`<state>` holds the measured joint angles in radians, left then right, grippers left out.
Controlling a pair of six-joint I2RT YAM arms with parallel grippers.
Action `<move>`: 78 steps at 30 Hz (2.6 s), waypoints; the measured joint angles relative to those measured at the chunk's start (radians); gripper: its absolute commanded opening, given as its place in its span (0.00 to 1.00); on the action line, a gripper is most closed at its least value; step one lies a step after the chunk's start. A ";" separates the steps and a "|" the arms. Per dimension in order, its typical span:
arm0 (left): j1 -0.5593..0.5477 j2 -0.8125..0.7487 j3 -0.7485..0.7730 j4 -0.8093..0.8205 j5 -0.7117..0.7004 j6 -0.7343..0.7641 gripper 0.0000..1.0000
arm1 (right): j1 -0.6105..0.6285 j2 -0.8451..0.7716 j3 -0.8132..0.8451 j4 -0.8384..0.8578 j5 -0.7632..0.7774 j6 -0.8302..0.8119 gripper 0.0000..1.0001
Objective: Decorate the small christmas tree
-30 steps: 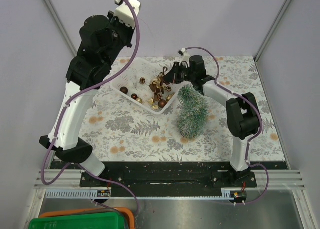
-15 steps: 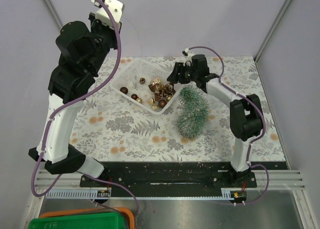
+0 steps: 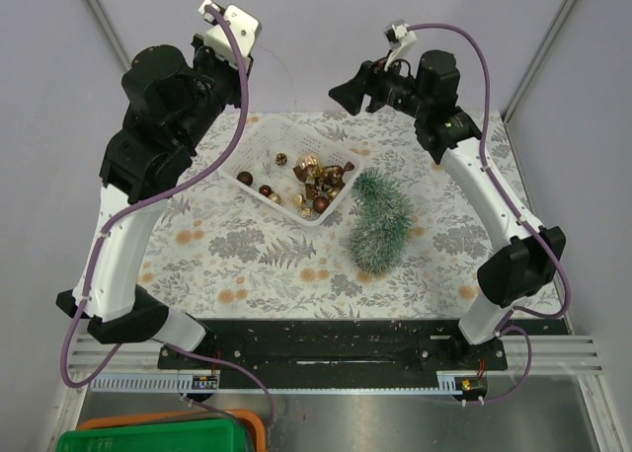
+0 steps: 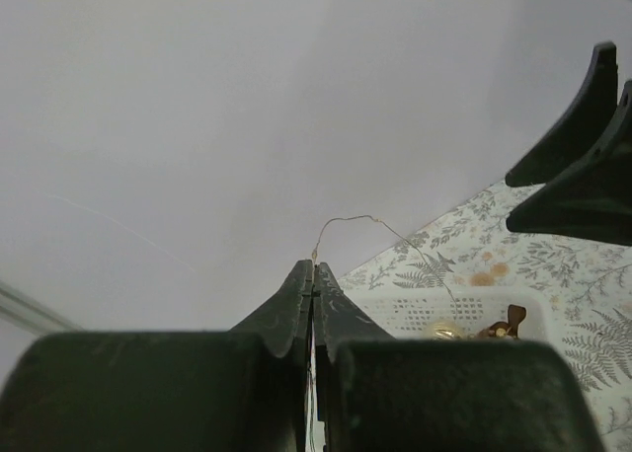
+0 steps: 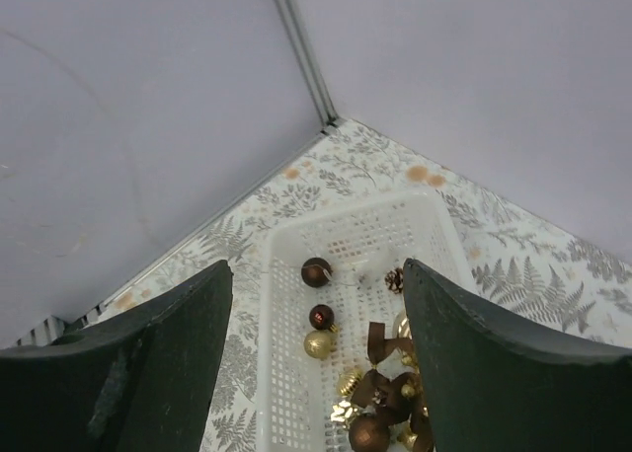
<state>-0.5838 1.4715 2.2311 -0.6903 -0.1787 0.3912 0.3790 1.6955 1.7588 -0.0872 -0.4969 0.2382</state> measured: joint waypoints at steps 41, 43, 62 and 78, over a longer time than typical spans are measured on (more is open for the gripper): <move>-0.022 0.023 -0.325 0.090 0.011 -0.053 0.99 | 0.082 0.328 0.888 -0.263 -0.078 0.047 0.00; -0.022 -0.004 -0.378 0.092 0.024 -0.068 0.99 | 0.082 0.329 0.900 -0.250 -0.075 0.069 0.00; 0.006 0.090 -0.677 0.373 0.093 -0.144 0.94 | 0.084 0.335 0.838 -0.197 -0.117 0.174 0.00; 0.108 0.150 -0.646 0.392 0.183 -0.146 0.04 | 0.084 0.260 0.768 -0.194 -0.101 0.169 0.00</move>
<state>-0.4755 1.6218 1.5848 -0.2981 0.0040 0.2447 0.4629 1.9553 2.5267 -0.2810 -0.5976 0.4072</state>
